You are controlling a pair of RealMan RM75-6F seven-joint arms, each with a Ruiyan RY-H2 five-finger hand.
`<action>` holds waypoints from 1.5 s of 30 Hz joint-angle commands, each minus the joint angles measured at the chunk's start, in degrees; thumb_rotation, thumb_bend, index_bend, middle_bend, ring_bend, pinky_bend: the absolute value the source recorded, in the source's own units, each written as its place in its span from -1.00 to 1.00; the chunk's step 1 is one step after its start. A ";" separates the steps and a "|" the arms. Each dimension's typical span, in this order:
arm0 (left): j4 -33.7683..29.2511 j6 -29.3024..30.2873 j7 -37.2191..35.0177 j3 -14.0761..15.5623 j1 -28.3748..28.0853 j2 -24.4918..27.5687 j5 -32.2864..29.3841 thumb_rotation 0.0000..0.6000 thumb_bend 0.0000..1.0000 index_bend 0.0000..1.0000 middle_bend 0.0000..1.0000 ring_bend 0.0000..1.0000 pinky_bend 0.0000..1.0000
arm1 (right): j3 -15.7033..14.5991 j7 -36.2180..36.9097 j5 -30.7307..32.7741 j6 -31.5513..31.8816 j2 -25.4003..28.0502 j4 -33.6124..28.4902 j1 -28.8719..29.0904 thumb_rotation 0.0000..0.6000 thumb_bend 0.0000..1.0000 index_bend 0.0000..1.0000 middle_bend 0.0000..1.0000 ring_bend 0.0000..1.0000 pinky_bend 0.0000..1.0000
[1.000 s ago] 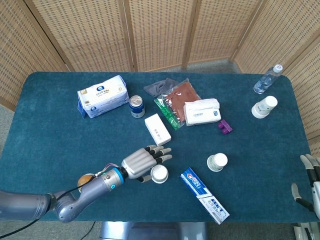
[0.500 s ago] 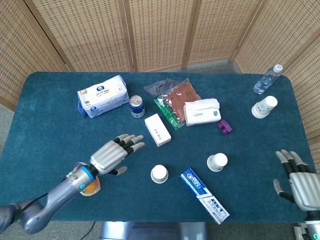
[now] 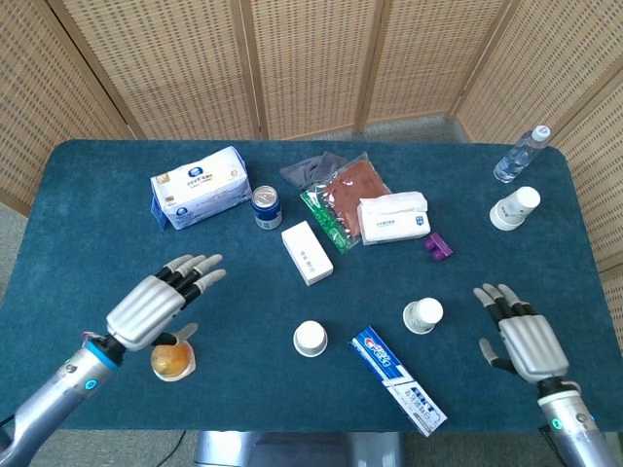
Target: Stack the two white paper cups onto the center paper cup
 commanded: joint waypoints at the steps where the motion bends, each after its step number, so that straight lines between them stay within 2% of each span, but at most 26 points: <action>1: 0.58 2.97 -2.81 0.93 2.41 1.75 2.33 1.00 -0.24 -1.00 -1.00 -1.00 -0.80 | 0.39 -1.17 1.38 -2.52 -1.62 0.71 2.00 0.67 -0.02 -1.00 -1.00 -1.00 -0.47; 11: 2.44 9.05 -7.36 1.29 7.34 4.09 7.09 1.00 -0.25 -1.00 -1.00 -1.00 -0.80 | 1.19 -3.95 5.21 -8.34 -4.69 1.71 6.73 0.68 -0.02 -1.00 -1.00 -1.00 -0.43; 20: 3.86 9.30 -9.35 0.42 8.82 4.13 7.57 1.00 -0.24 -1.00 -1.00 -1.00 -0.80 | 1.00 -6.73 8.60 -11.26 -6.89 2.53 9.29 0.68 -0.02 -1.00 -1.00 -1.00 -0.39; 27: 4.90 9.35 -10.49 -0.15 9.76 4.03 7.69 1.00 -0.24 -1.00 -1.00 -1.00 -0.80 | 0.87 -9.03 10.84 -12.86 -8.36 2.72 11.14 0.78 -0.04 -1.00 -0.98 -1.00 -0.30; 32: 5.71 9.60 -11.46 -0.51 10.47 3.97 7.75 1.00 -0.25 -1.00 -1.00 -1.00 -0.81 | 0.70 -10.92 12.49 -13.86 -9.32 2.65 12.47 0.99 -0.12 -1.00 -0.85 -1.00 -0.22; 37: 6.19 9.79 -12.12 -0.77 11.04 3.92 8.05 1.00 -0.24 -1.00 -1.00 -1.00 -0.81 | 0.88 -11.66 13.61 -13.29 -9.82 2.61 13.05 1.00 -0.26 -0.84 -0.61 -0.87 -0.08; 45: 6.63 9.88 -12.65 -1.40 11.61 3.57 8.33 1.00 -0.24 -1.00 -1.00 -1.00 -0.81 | 0.63 -11.71 13.71 -12.22 -9.38 1.78 13.59 1.00 -0.31 -0.60 -0.41 -0.68 0.02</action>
